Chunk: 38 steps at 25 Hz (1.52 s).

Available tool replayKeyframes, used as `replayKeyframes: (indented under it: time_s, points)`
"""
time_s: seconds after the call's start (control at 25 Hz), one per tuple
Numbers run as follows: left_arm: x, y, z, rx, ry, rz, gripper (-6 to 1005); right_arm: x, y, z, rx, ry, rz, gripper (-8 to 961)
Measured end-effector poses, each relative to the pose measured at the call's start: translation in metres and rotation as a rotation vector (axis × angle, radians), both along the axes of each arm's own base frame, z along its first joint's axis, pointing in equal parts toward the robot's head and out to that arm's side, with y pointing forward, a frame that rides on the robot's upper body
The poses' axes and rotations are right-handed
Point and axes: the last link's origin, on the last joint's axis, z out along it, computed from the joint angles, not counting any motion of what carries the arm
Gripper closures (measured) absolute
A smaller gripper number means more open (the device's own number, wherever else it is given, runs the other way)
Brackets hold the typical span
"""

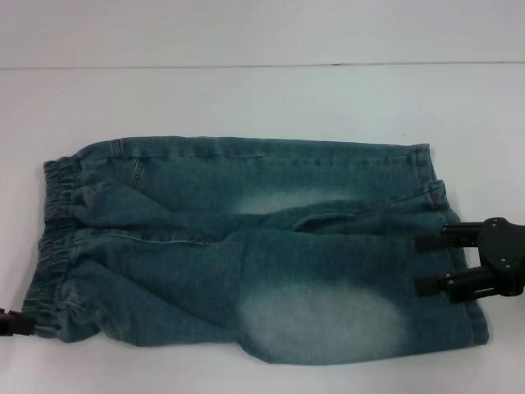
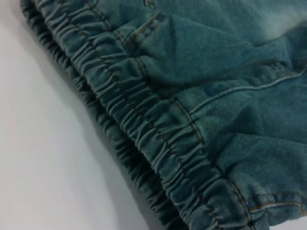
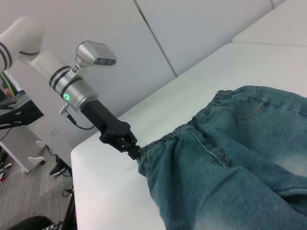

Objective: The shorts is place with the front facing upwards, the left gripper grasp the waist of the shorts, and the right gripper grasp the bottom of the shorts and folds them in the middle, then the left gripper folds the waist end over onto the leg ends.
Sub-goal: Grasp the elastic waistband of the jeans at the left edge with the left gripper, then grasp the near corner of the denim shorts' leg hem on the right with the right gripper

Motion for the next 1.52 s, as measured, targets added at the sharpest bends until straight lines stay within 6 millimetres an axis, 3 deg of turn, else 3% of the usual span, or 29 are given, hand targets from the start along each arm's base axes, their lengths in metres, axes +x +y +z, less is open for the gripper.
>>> replayKeyframes:
  time_s: [0.28,0.6,0.92,1.52]
  points:
    - [0.008,0.002,0.0,-0.013,-0.04,-0.018,930,-0.001,0.002,0.001,0.003,-0.002,-0.001,7]
    - [0.027,0.015,0.005,0.028,-0.13,-0.073,950,-0.007,0.018,0.017,-0.011,-0.028,-0.076,6]
    - [0.033,0.03,0.005,0.082,-0.12,-0.074,949,-0.004,0.022,0.036,-0.131,-0.285,-0.099,7]
    - [0.036,0.037,0.012,0.147,-0.153,-0.074,952,0.01,0.019,0.033,-0.312,-0.626,-0.137,7]
